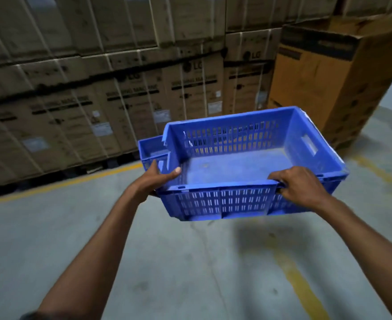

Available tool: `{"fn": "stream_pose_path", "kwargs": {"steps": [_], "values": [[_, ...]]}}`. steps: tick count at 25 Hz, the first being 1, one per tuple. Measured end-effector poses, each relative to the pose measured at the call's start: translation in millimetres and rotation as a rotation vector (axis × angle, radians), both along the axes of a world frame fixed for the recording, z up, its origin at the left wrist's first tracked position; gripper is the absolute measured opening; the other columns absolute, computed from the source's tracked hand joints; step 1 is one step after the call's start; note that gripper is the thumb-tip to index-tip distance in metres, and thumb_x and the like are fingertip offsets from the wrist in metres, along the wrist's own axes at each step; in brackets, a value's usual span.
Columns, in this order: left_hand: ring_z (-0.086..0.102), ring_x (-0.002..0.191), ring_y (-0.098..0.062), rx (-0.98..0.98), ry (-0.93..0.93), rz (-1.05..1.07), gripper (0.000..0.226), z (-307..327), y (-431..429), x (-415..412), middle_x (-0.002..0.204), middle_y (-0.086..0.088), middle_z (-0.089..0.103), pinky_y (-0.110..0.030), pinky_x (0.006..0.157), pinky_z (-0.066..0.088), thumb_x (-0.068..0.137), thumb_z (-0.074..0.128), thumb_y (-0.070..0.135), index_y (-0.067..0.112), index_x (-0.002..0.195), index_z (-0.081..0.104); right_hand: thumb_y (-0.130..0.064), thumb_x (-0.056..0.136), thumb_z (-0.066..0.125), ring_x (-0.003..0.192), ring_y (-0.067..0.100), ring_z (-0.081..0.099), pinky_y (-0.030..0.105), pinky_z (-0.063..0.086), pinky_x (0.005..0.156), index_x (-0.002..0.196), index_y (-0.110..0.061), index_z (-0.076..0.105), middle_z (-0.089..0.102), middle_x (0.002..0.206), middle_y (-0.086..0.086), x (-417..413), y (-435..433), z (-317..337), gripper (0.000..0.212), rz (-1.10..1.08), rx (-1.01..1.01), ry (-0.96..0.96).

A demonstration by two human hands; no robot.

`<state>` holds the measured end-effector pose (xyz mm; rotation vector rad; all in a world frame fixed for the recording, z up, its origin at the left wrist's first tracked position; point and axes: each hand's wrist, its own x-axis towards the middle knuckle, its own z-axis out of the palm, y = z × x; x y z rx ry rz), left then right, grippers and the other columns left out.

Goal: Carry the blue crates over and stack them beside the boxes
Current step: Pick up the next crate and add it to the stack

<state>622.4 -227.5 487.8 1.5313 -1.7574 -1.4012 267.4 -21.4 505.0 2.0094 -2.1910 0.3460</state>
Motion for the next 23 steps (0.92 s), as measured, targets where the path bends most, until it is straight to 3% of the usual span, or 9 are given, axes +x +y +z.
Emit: {"fn": "stream_pose_path", "kwargs": {"steps": [4,6,9,11,13,15,17,20,23], "values": [[0.057,0.066,-0.024,0.084,-0.003,0.299,0.031,-48.2,-63.8,17.3,0.089,-0.019,0.063,-0.04,0.069,0.05,0.082,0.075,0.009,-0.007,0.105,0.061,-0.019,0.059,0.081,0.084,0.029,0.066,0.036,0.046,0.068,0.087,-0.025,0.067,0.07,0.081,0.002,11.1,-100.4,9.1,0.031,0.083,-0.003,0.097],[0.051,0.059,-0.022,0.135,-0.027,0.384,0.018,-63.7,-85.0,15.3,0.083,-0.018,0.057,-0.035,0.067,0.043,0.083,0.072,0.002,-0.008,0.092,0.06,-0.033,0.054,0.09,0.107,0.026,0.058,0.041,0.041,0.085,0.087,-0.031,0.067,0.068,0.107,-0.002,-2.3,-148.5,-0.8,0.041,-0.042,-0.037,0.084],[0.058,0.067,-0.025,0.178,-0.086,0.426,0.018,-81.0,-129.1,16.3,0.083,-0.018,0.055,-0.035,0.065,0.042,0.081,0.072,-0.001,-0.01,0.092,0.06,-0.055,0.041,0.093,0.147,0.028,0.013,0.055,0.022,0.109,0.083,-0.036,0.064,0.022,0.159,0.0,-32.3,-206.1,-32.4,0.054,-0.285,0.112,-0.184],[0.062,0.078,-0.03,0.158,-0.132,0.473,0.024,-85.2,-167.0,14.8,0.09,-0.02,0.058,-0.037,0.067,0.045,0.08,0.074,0.001,-0.011,0.096,0.06,-0.055,0.042,0.094,0.151,0.032,-0.007,0.053,0.014,0.116,0.087,-0.035,0.064,-0.007,0.164,0.003,-57.4,-251.5,-49.6,0.057,-0.346,0.294,-0.401],[0.059,0.079,-0.03,0.138,-0.171,0.526,0.027,-88.0,-200.9,9.4,0.093,-0.02,0.059,-0.038,0.069,0.046,0.08,0.076,0.004,-0.007,0.096,0.057,-0.048,0.043,0.096,0.147,0.033,0.019,0.041,0.03,0.114,0.089,-0.032,0.067,0.011,0.161,0.013,-76.8,-296.8,-60.9,0.056,-0.333,0.384,-0.56],[0.059,0.08,-0.03,0.143,-0.205,0.573,0.03,-90.3,-222.7,6.0,0.095,-0.019,0.059,-0.037,0.07,0.047,0.08,0.077,0.006,-0.004,0.096,0.054,-0.035,0.045,0.097,0.12,0.023,0.053,0.032,0.048,0.093,0.089,-0.03,0.071,0.048,0.136,0.008,-85.2,-340.5,-72.3,0.052,-0.29,0.45,-0.662],[0.058,0.081,-0.029,0.159,-0.213,0.625,0.03,-94.2,-242.5,11.2,0.095,-0.018,0.059,-0.036,0.07,0.046,0.08,0.078,0.009,-0.003,0.096,0.055,-0.031,0.038,0.089,0.109,0.022,0.058,0.032,0.052,0.086,0.085,-0.034,0.074,0.058,0.122,0.003,-94.9,-398.6,-94.3,0.05,-0.27,0.514,-0.699],[0.056,0.075,-0.027,0.175,-0.216,0.698,0.025,-98.5,-270.9,33.6,0.089,-0.017,0.058,-0.034,0.068,0.043,0.082,0.076,0.008,-0.006,0.091,0.057,-0.042,0.036,0.068,0.119,0.032,0.055,0.048,0.045,0.103,0.086,-0.042,0.075,0.066,0.125,-0.001,-112.1,-509.4,-167.2,0.05,-0.216,0.586,-0.853],[0.055,0.065,-0.023,0.215,-0.217,0.74,0.023,-116.3,-307.7,61.5,0.081,-0.015,0.058,-0.034,0.066,0.043,0.083,0.076,0.009,-0.006,0.086,0.059,-0.04,0.042,0.064,0.103,0.028,0.065,0.047,0.044,0.101,0.08,-0.02,0.077,0.075,0.096,-0.007,-65.7,-562.6,-158.6,0.045,-0.305,0.566,-0.886]]}}
